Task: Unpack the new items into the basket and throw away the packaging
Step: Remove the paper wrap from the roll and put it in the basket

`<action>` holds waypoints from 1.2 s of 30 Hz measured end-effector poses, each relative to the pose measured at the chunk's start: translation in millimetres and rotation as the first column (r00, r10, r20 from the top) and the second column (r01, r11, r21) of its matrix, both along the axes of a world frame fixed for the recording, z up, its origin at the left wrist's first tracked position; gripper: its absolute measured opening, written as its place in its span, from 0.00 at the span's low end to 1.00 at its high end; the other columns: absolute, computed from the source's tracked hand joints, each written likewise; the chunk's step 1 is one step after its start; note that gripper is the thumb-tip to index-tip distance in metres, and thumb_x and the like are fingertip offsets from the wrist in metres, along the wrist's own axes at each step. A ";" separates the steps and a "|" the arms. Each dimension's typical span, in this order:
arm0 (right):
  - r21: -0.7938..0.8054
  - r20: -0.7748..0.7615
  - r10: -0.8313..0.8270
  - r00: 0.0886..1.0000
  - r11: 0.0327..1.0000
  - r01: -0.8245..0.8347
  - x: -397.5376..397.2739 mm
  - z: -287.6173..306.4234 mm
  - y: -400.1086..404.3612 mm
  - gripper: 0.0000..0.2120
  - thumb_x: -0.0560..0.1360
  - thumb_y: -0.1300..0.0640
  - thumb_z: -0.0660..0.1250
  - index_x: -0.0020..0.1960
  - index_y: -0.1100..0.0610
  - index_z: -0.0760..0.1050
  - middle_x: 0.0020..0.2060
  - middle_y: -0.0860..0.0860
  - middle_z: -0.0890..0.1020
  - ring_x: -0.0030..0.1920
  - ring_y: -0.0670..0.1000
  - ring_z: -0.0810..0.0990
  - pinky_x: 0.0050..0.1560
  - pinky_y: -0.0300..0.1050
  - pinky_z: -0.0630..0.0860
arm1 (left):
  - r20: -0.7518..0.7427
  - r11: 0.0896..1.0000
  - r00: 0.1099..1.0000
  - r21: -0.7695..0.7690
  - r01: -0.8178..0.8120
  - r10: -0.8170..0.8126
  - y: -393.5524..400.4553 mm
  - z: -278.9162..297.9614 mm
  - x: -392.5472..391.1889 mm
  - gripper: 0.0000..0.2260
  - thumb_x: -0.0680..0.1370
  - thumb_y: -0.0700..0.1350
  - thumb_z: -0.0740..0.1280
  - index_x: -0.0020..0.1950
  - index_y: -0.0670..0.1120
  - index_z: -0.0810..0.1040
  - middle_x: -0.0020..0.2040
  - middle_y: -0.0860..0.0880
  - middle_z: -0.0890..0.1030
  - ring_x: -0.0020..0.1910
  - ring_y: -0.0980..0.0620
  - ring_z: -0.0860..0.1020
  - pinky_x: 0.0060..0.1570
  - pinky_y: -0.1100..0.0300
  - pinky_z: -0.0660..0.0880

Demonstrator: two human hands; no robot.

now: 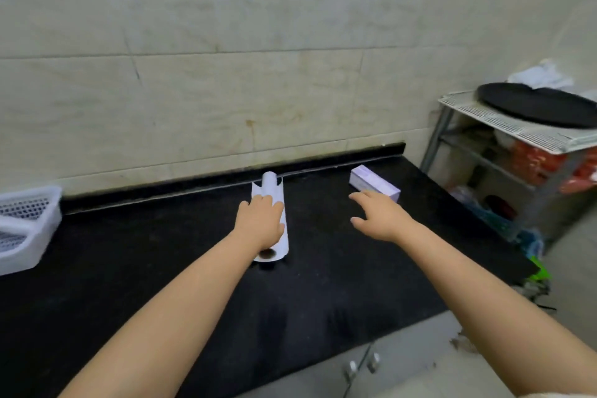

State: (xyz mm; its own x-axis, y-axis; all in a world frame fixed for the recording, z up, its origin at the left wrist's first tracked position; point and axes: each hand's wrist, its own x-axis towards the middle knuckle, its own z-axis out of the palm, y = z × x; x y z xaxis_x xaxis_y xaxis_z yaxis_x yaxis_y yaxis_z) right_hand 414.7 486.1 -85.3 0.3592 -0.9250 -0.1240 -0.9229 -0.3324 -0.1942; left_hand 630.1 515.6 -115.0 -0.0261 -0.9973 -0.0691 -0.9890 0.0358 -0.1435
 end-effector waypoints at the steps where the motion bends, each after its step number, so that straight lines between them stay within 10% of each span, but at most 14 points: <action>1: 0.010 -0.009 0.008 1.000 1.000 -0.008 -10.8 -3.3 -12.6 0.26 0.76 0.52 0.60 0.72 0.55 0.58 0.71 0.55 0.64 0.69 0.56 0.66 0.65 0.51 0.69 | 0.007 1.000 1.000 0.011 -0.014 0.014 -10.9 -4.5 -10.3 0.17 0.80 0.51 0.56 0.64 0.44 0.68 0.64 0.44 0.71 0.63 0.44 0.68 0.55 0.52 0.69; 15: 0.201 -0.002 0.237 0.971 0.952 -0.232 -1.5 -68.6 -125.8 0.26 0.77 0.53 0.59 0.72 0.55 0.57 0.72 0.56 0.63 0.69 0.60 0.64 0.66 0.55 0.68 | -0.005 0.831 0.853 0.232 -0.506 0.521 -75.3 -74.5 -23.6 0.31 0.74 0.65 0.60 0.65 0.42 0.67 0.64 0.43 0.72 0.62 0.44 0.70 0.59 0.53 0.70; 24: 0.263 0.007 0.240 0.971 0.936 -0.233 35.9 -97.0 -163.7 0.26 0.77 0.53 0.59 0.72 0.56 0.58 0.72 0.56 0.63 0.70 0.58 0.62 0.69 0.54 0.66 | -0.130 0.696 0.720 0.419 -0.583 0.681 -119.0 -127.3 -11.4 0.48 0.67 0.71 0.62 0.76 0.45 0.47 0.75 0.37 0.53 0.72 0.38 0.58 0.68 0.46 0.61; 36: 0.341 0.033 0.232 0.972 0.912 -0.230 64.7 -117.0 -186.5 0.24 0.77 0.54 0.59 0.72 0.56 0.59 0.72 0.55 0.63 0.71 0.56 0.62 0.69 0.51 0.65 | -0.339 0.616 0.522 0.295 -0.730 0.782 -136.8 -150.2 20.6 0.43 0.69 0.64 0.68 0.73 0.40 0.55 0.64 0.42 0.74 0.65 0.43 0.70 0.61 0.50 0.68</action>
State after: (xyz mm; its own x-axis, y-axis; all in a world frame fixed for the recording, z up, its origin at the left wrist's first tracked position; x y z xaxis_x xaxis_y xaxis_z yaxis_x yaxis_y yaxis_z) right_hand 479.4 299.7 -202.3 0.5555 -0.7178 -0.4197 -0.8303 -0.4516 -0.3266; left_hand 650.7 378.7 -265.2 0.6844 -0.6411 -0.3474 -0.6059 -0.7650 0.2182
